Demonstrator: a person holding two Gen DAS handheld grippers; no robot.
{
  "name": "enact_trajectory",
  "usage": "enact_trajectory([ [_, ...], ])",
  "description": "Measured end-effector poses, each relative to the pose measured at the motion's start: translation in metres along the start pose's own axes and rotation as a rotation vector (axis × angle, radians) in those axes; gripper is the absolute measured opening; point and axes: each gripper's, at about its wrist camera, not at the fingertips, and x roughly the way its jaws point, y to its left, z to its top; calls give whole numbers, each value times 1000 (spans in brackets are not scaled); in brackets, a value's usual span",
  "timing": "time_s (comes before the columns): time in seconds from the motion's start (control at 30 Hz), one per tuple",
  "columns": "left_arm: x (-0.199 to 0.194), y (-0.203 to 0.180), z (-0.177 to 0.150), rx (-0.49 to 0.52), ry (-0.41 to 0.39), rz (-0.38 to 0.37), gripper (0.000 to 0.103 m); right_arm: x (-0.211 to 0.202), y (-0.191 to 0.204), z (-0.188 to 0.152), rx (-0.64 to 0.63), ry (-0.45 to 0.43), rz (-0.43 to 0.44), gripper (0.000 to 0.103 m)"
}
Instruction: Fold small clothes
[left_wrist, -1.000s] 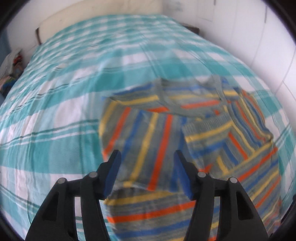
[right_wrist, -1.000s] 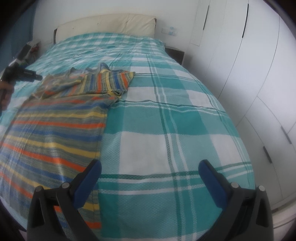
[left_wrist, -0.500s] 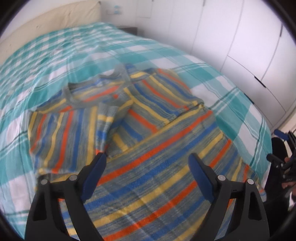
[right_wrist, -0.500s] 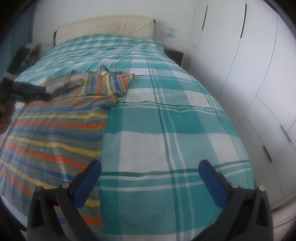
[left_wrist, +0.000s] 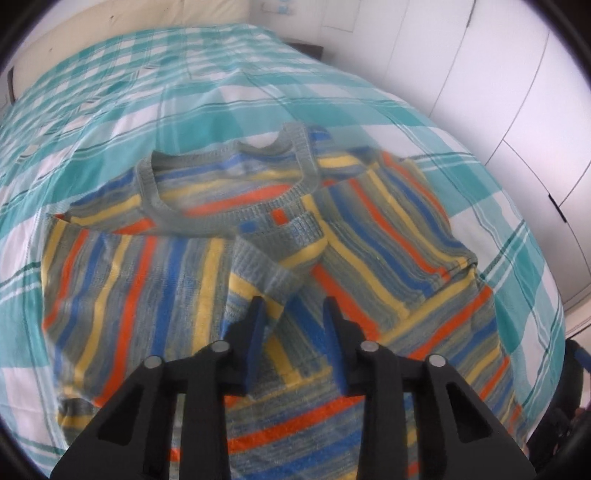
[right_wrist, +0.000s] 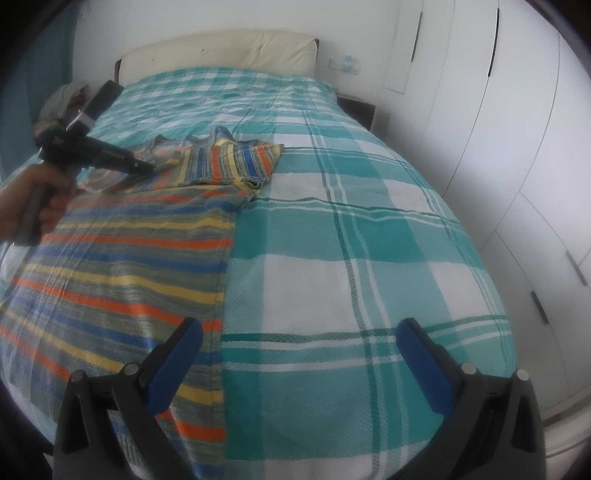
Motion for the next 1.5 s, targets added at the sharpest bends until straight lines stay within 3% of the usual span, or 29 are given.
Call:
enact_trajectory([
  [0.03, 0, 0, 0, -8, -6, 1, 7, 1, -1, -2, 1, 5, -2, 103],
  [0.07, -4, 0, -1, -19, -19, -18, 4, 2, -3, -4, 2, 11, -3, 103],
  [0.23, -20, -22, -12, 63, -48, -92, 4, 7, -11, -10, 21, 31, -11, 103],
  [0.3, -25, -29, -16, 88, -60, -81, 8, 8, -12, -10, 24, 33, -10, 103],
  [0.33, -27, -31, -16, 93, -67, -46, 17, 8, -12, -9, 24, 31, -11, 103],
  [0.37, -28, -30, -15, 95, -75, -18, 37, 8, -12, -8, 24, 28, -12, 103],
  [0.4, -28, -29, -14, 97, -86, 7, 45, 7, -12, -7, 26, 25, -11, 103],
  [0.53, -17, -19, -4, 81, -66, 65, 47, 5, -8, -5, 22, 18, 0, 103],
  [0.6, -7, -15, 0, 76, -43, 96, 44, 5, -5, -5, 16, 17, 2, 103],
  [0.77, 9, -5, 4, 33, -15, 103, 6, 6, -5, -7, 14, 22, 5, 103],
  [0.87, -12, -7, 0, 7, -86, 33, 5, 6, -7, -9, 16, 25, -1, 103],
  [0.93, -26, -18, -8, 48, -113, -6, 5, 6, -10, -10, 23, 26, -7, 103],
  [1.03, -28, -35, -21, 113, -64, -83, 5, 9, -13, -11, 32, 33, -8, 103],
  [1.1, -13, -42, -29, 136, 33, -95, 13, 12, -12, -10, 28, 37, -10, 103],
  [1.17, -10, -43, -37, 126, 60, -68, 36, 12, -11, -8, 29, 39, -2, 103],
  [1.2, -16, -42, -40, 101, 50, -58, 44, 10, -10, -6, 34, 33, 4, 103],
  [1.27, -38, -40, -47, 32, -1, -46, 78, 4, -10, -3, 42, 12, 9, 103],
  [1.33, -65, -42, -56, -9, -67, 6, 92, -1, -11, 0, 42, -4, 6, 103],
  [1.43, -104, -49, -70, -45, -144, 148, 96, -2, -11, 2, 33, -1, 2, 103],
  [1.5, -123, -52, -81, -73, -170, 204, 96, -3, -11, 4, 23, 0, -2, 103],
])
